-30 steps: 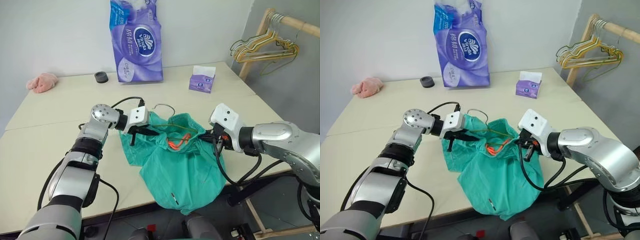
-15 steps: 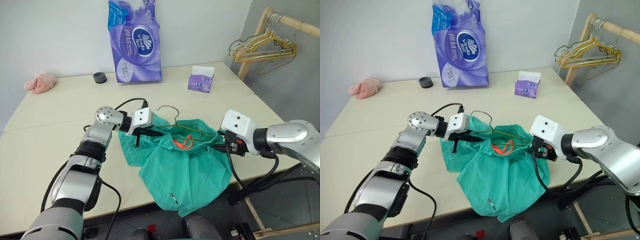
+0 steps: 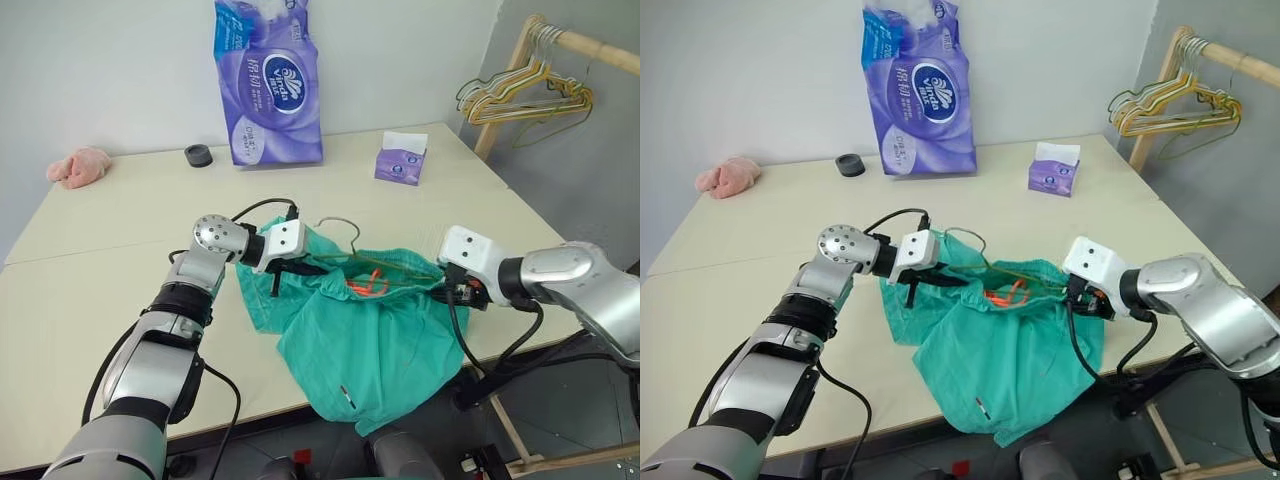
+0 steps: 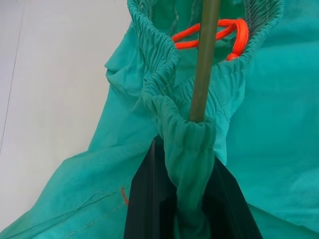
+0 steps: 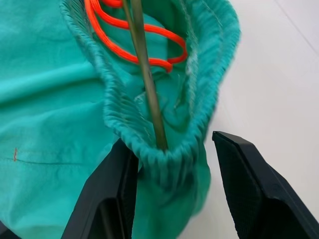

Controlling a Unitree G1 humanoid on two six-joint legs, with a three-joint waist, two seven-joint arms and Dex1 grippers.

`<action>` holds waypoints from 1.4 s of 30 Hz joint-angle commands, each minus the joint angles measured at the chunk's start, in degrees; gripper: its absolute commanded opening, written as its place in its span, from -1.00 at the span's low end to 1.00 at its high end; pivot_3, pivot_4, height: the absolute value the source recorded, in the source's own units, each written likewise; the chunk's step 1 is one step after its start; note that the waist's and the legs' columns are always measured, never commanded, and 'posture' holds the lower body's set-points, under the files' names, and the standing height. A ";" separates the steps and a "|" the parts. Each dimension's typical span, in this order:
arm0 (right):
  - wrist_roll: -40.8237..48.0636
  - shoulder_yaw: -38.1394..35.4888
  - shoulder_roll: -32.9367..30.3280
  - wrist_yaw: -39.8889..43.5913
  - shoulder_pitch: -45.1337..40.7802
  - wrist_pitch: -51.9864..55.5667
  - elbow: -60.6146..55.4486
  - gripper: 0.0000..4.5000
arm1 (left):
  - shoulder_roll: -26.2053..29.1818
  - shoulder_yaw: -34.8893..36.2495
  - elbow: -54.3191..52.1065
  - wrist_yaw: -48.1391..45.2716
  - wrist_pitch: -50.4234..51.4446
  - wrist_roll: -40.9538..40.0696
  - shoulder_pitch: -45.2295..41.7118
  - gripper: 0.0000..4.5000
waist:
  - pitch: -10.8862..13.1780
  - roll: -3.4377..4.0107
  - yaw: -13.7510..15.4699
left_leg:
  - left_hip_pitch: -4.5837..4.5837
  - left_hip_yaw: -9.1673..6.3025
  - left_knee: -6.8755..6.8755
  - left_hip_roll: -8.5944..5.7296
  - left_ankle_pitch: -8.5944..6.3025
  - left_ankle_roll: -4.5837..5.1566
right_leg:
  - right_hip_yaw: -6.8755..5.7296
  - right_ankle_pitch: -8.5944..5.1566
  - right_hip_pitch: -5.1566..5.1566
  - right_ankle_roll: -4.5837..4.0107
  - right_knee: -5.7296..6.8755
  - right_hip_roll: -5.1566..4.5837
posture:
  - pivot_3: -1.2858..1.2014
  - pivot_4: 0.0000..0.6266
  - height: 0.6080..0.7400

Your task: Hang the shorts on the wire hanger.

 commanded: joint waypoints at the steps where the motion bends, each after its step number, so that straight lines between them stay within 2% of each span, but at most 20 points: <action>1: -2.37 1.41 1.54 1.20 -2.94 -1.72 1.07 0.08 | 0.25 0.02 0.14 1.00 -1.56 0.19 -0.76 -1.00 | 0.00 0.00 -0.04 | 0.01 0.01 0.00 0.00 0.00 0.00 | 0.00 0.00 0.00 0.00 0.00 0.00 | -0.20 -0.86 1.00; 12: -7.39 7.85 3.92 6.45 -5.13 -4.24 3.74 0.08 | -0.35 0.35 0.49 2.19 -1.59 -0.19 -0.69 -1.00 | 0.00 0.01 -0.13 | 0.01 -0.03 0.00 -0.01 0.00 0.00 | -0.02 0.00 -0.01 0.00 0.02 -0.01 | -0.20 -0.86 1.00; 15: -9.27 8.88 4.83 6.98 -5.45 -5.63 5.01 -0.18 | -0.42 0.52 0.21 2.14 -1.19 -0.56 -0.68 -1.00 | 0.00 0.00 -0.13 | 0.01 -0.03 0.00 -0.01 0.00 0.00 | -0.03 0.00 -0.01 0.00 0.01 -0.02 | -0.20 -0.86 1.00; 20: -11.47 9.13 5.94 7.86 -5.29 -6.94 6.20 -0.90 | -0.59 1.17 -0.22 2.73 -0.90 -1.16 -0.52 -1.00 | -0.01 0.01 -0.13 | 0.01 -0.04 0.00 -0.01 0.00 0.00 | -0.04 0.00 -0.01 -0.01 0.03 -0.02 | -0.19 -0.86 1.00; 21: -11.78 9.08 6.24 7.99 -5.24 -7.14 6.34 -0.98 | -0.74 1.44 -0.15 3.12 -0.71 -1.36 -0.62 -1.00 | -0.01 0.00 -0.13 | 0.01 -0.04 0.01 -0.01 0.00 0.00 | -0.05 0.00 -0.01 -0.01 0.03 -0.02 | -0.19 -0.86 1.00; 23: -12.25 8.83 6.64 8.38 -5.09 -7.32 6.38 -0.98 | -1.35 2.44 0.05 4.63 0.55 -2.14 -1.05 -1.00 | -0.01 0.01 -0.12 | 0.01 -0.04 0.01 -0.01 0.00 0.00 | -0.04 0.00 -0.01 -0.01 0.03 -0.02 | -0.19 -0.86 1.00; 24: -12.44 8.64 6.72 8.59 -5.06 -7.46 6.40 -1.00 | -1.46 2.90 0.26 4.92 1.28 -2.59 -1.40 -0.79 | -0.01 0.01 -0.11 | 0.01 -0.04 0.01 -0.01 0.00 0.00 | -0.04 0.00 -0.01 -0.01 0.03 -0.03 | -0.19 -0.86 1.00; 26: -12.58 8.12 6.58 9.15 -4.98 -7.61 6.30 -1.00 | -1.14 3.30 0.63 4.70 1.98 -2.99 -1.79 -0.64 | -0.01 0.00 -0.11 | 0.00 -0.04 0.01 -0.01 0.00 0.00 | -0.05 0.00 -0.01 -0.01 0.03 -0.03 | -0.19 -0.86 1.00; 29: -12.13 6.63 5.83 10.04 -4.74 -7.34 5.70 -1.00 | 0.27 3.91 2.48 4.82 1.47 -2.82 -2.44 -0.29 | 0.00 0.01 -0.20 | 0.01 -0.04 0.01 -0.01 0.00 0.00 | -0.05 0.00 -0.02 -0.01 0.04 -0.03 | -0.19 -0.86 1.00; 38: -10.35 2.28 2.28 12.87 -3.98 -7.06 2.91 -1.00 | 3.82 5.06 9.70 5.92 -1.09 -1.70 -5.05 0.92 | 0.00 0.01 -0.39 | 0.01 -0.07 0.01 -0.02 0.00 0.00 | -0.14 0.00 -0.02 -0.01 0.03 -0.03 | -0.20 -0.86 1.00; 39: -10.17 2.02 2.16 12.96 -3.97 -6.95 2.70 -1.00 | 3.76 5.19 10.38 6.44 -1.25 -1.62 -5.39 0.99 | -0.01 0.01 -0.39 | 0.01 -0.08 0.01 -0.02 0.00 0.00 | -0.15 0.00 -0.02 -0.01 0.03 -0.03 | -0.20 -0.86 1.00; 42: -10.01 1.53 2.17 12.86 -3.81 -6.65 2.42 -1.00 | 2.94 6.03 11.04 7.15 -0.79 -2.62 -6.12 0.99 | 0.00 0.01 -0.38 | 0.00 -0.08 0.00 -0.02 0.00 0.00 | -0.15 0.00 -0.02 0.00 0.03 -0.04 | -0.20 -0.86 1.00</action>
